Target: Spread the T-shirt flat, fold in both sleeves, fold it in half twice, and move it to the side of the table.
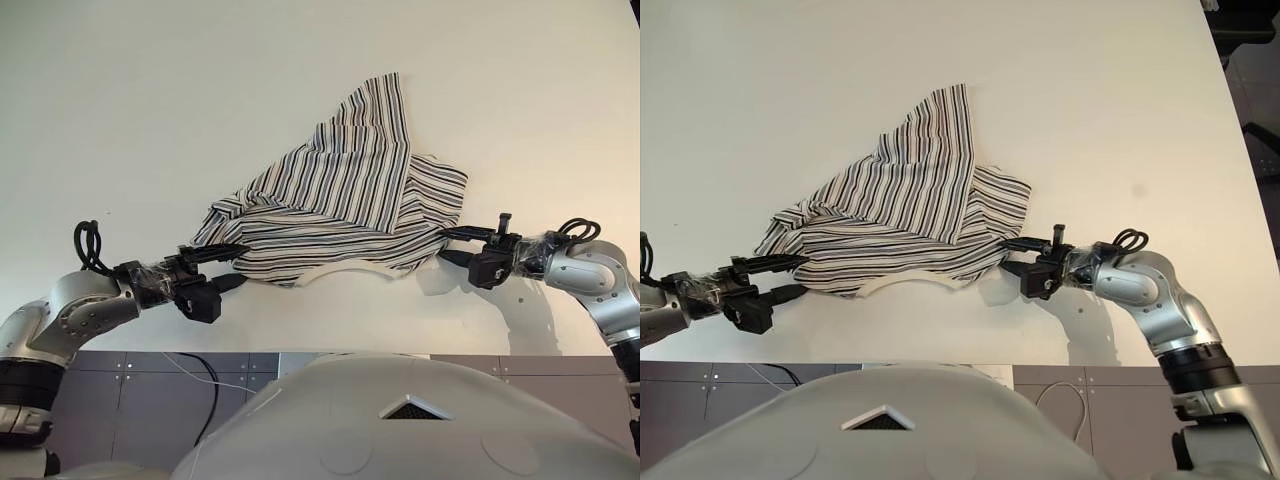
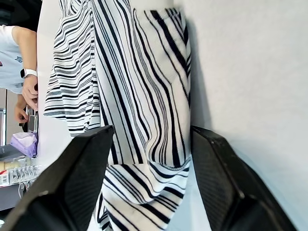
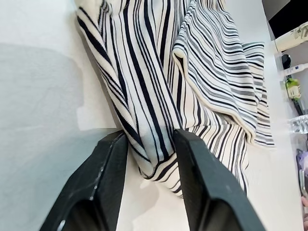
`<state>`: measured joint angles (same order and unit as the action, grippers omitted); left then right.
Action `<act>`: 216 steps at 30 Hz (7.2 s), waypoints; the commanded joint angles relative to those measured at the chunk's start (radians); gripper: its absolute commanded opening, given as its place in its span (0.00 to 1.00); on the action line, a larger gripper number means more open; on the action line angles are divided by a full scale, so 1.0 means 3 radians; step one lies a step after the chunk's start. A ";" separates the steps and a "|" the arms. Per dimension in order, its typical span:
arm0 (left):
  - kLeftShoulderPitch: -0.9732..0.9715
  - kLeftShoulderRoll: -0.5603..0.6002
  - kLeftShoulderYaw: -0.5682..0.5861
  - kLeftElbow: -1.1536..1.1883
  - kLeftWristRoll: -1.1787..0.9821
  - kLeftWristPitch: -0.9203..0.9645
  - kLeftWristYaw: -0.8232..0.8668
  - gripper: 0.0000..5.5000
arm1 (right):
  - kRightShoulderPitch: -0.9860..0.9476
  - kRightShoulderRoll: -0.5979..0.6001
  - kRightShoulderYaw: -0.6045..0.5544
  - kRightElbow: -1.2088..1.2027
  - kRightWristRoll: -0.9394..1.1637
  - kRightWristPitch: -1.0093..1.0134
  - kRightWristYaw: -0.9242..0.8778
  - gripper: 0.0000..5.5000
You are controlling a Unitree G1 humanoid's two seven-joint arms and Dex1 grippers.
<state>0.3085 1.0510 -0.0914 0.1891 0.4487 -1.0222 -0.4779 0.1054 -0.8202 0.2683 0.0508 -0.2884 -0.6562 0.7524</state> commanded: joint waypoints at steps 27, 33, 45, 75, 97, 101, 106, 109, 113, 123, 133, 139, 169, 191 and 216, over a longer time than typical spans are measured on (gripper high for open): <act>-0.1101 0.0017 0.0170 -0.0961 -0.2239 0.1263 -0.0060 0.02 | -0.0525 -0.0693 -0.1076 -0.1022 0.2744 0.1789 0.0627 0.02; -0.1343 0.0367 0.0894 -0.1506 -0.3458 0.2265 -0.0752 0.02 | -0.1136 -0.1298 -0.1865 -0.1027 0.3592 0.2738 0.1199 0.02; -0.1391 0.0688 0.2620 -0.2004 -0.4981 0.4207 -0.1585 0.02 | -0.1480 -0.1692 -0.3320 -0.1235 0.4548 0.4078 0.1523 0.02; -0.4281 -0.2268 -0.0750 0.3651 -0.1078 0.2910 0.0073 0.13 | -0.3916 0.1614 0.0179 0.4255 0.0653 0.1858 -0.1060 0.17; -0.1078 -0.0908 -0.0569 -0.0490 -0.1167 0.1590 -0.0693 0.24 | -0.0683 0.0395 -0.0261 0.0384 0.1652 0.1547 0.1463 0.24; -0.0495 -0.0583 -0.0599 -0.0789 -0.0809 0.1159 -0.0743 0.24 | -0.0025 0.0100 -0.0190 -0.0009 0.1334 0.1314 0.1538 0.24; 0.0122 -0.0230 -0.0677 -0.0655 -0.0195 0.0675 -0.0655 0.24 | 0.0625 -0.0297 -0.0141 -0.0320 0.1053 0.1030 0.1495 0.24; 0.0527 0.0004 -0.0657 -0.0671 -0.0286 0.0588 -0.0662 0.24 | 0.1027 -0.0548 -0.0224 -0.0655 0.1182 0.1110 0.1521 0.24; 0.1059 0.0349 -0.0583 -0.1016 -0.0900 0.0712 -0.0774 0.24 | 0.1235 -0.0698 -0.0353 -0.0950 0.1305 0.1288 0.1445 0.24; 0.0682 0.0102 0.0064 -0.1794 -0.2434 0.1617 -0.0694 0.24 | 0.1075 -0.0765 -0.0864 -0.1418 0.1923 0.2064 0.1454 0.24; -0.0522 -0.0840 0.0346 -0.1082 -0.3791 0.4685 0.0639 0.24 | 0.0235 -0.0330 -0.1484 -0.1237 0.2621 0.2731 0.0849 0.24; -0.0830 -0.1158 0.0515 -0.0556 -0.3825 0.5350 0.0573 0.24 | -0.0007 -0.0282 -0.1496 -0.1101 0.2574 0.2788 0.0836 0.24; -0.1370 -0.2070 0.1771 -0.0190 -0.4269 0.6611 0.0936 0.24 | -0.0037 -0.0137 -0.1295 -0.1175 0.2350 0.2764 0.0930 0.24; -0.1572 -0.2313 0.1971 -0.0226 -0.4249 0.6726 0.1106 0.02 | -0.0065 -0.0036 -0.1180 -0.1071 0.2160 0.2618 0.0925 0.24; -0.1590 -0.2204 0.1710 -0.1018 -0.4023 0.6835 0.1271 0.08 | 0.0131 0.0179 -0.1063 -0.1182 0.2000 0.2586 0.0679 0.24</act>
<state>-0.2312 0.3205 0.3781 -0.0844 -0.7787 1.0175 -0.0804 0.1241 -0.7698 -0.0426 -0.2892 0.3258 0.1285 0.9692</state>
